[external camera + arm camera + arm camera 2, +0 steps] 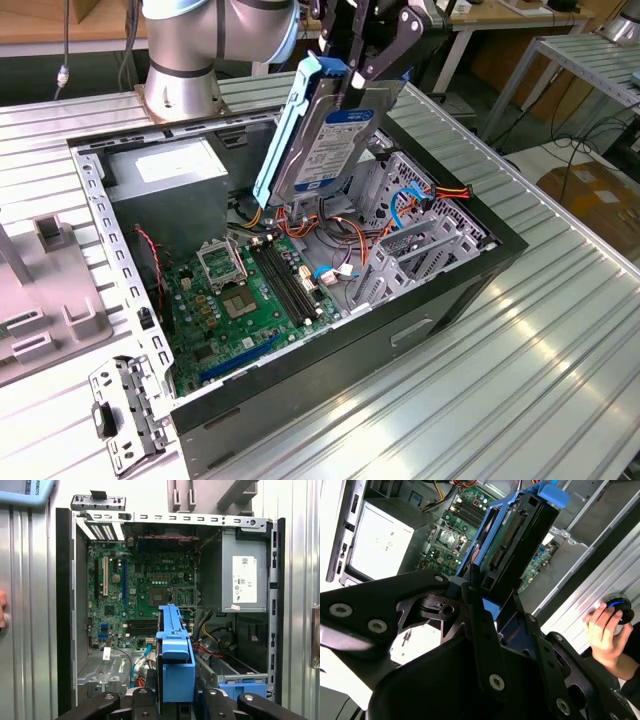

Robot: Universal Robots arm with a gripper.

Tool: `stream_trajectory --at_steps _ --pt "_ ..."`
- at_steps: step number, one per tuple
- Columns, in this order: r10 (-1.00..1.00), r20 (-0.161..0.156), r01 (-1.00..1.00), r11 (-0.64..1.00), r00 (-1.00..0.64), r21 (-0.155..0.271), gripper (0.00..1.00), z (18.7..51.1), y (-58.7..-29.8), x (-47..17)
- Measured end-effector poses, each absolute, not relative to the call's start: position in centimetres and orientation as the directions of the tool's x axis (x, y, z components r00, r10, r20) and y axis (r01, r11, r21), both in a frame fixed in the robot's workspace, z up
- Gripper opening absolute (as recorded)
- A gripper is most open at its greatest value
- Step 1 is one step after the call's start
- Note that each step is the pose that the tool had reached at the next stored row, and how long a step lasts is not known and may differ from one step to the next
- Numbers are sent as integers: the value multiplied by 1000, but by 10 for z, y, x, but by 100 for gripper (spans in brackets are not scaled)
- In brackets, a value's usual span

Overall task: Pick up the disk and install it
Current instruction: 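Pick up the disk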

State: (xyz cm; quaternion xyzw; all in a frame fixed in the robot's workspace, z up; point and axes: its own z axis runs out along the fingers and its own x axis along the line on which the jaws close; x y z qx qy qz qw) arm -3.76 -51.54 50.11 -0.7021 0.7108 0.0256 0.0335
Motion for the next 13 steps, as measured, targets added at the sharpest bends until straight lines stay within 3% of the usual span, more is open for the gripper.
stream_trajectory --at_steps 13 --pt "-996 -84 -1000 13 -12 -11 37 501 -539 -30"
